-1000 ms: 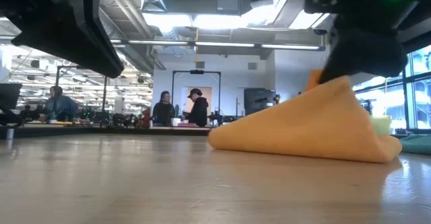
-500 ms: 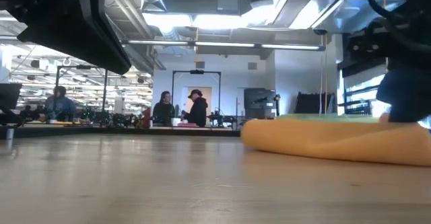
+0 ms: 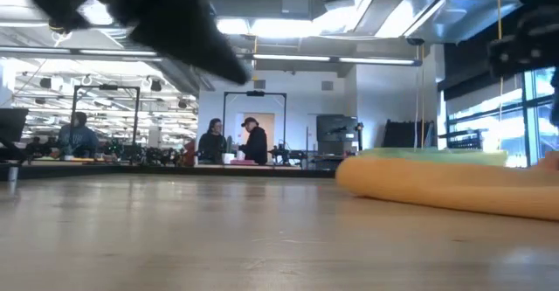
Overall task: Fold microfiber towels
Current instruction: Fold the yellow microfiber cloth, then put the folded yellow microfiber cloth into the yellow bin
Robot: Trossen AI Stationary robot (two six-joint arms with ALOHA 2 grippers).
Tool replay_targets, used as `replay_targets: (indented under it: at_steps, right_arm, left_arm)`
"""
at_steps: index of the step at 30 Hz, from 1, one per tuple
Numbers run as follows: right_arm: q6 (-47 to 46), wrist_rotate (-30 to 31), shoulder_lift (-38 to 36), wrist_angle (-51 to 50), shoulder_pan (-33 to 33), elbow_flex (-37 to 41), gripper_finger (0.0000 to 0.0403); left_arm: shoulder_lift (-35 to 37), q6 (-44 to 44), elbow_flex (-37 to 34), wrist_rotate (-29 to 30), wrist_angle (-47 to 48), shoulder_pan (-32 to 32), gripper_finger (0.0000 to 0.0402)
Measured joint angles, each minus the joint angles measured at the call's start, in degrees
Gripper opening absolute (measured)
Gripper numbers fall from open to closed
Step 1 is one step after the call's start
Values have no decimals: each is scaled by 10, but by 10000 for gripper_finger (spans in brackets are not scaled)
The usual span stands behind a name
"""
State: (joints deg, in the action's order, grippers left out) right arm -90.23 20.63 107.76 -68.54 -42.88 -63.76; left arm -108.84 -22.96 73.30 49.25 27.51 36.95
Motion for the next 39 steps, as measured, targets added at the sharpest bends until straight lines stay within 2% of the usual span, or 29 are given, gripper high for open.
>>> replay_targets:
  at_steps: [4, 10, 14, 16, 20, 22, 25, 27, 30, 35, 39]
  right_arm:
    - [-44, -3, 0, -9, -22, 25, 86]
    - [-70, 0, 0, -13, -45, 23, 171]
    - [-71, 42, 0, -58, -64, -14, 225]
    - [-73, 69, 0, -92, -72, -43, 242]
    - [-88, 143, 0, -151, -88, -94, 250]
    - [-104, 199, 0, -172, -94, -99, 247]
    - [-113, 237, -1, -210, -85, -88, 229]
    - [-104, 250, -14, -208, -63, -66, 209]
    - [-46, 270, -66, -166, -20, -22, 184]
    - [152, 251, -200, 1, 63, 64, 180]
    - [336, 161, -310, 202, 141, 148, 183]
  left_arm:
    - [0, 92, 0, -40, -88, -27, 37]
    - [0, 127, 0, -104, -124, -64, 37]
    - [0, 171, 0, -129, -143, -94, 37]
    - [0, 218, 0, -170, -180, -113, 37]
    - [-3, 387, 0, -326, -280, -142, 37]
    - [-8, 453, 0, -378, -309, -152, 37]
    - [-16, 471, 1, -426, -338, -175, 37]
    - [-25, 462, 0, -437, -333, -189, 37]
    - [-50, 445, 0, -441, -353, -204, 37]
    - [-67, 436, -2, -433, -331, -213, 37]
    - [-67, 442, -2, -407, -301, -212, 37]
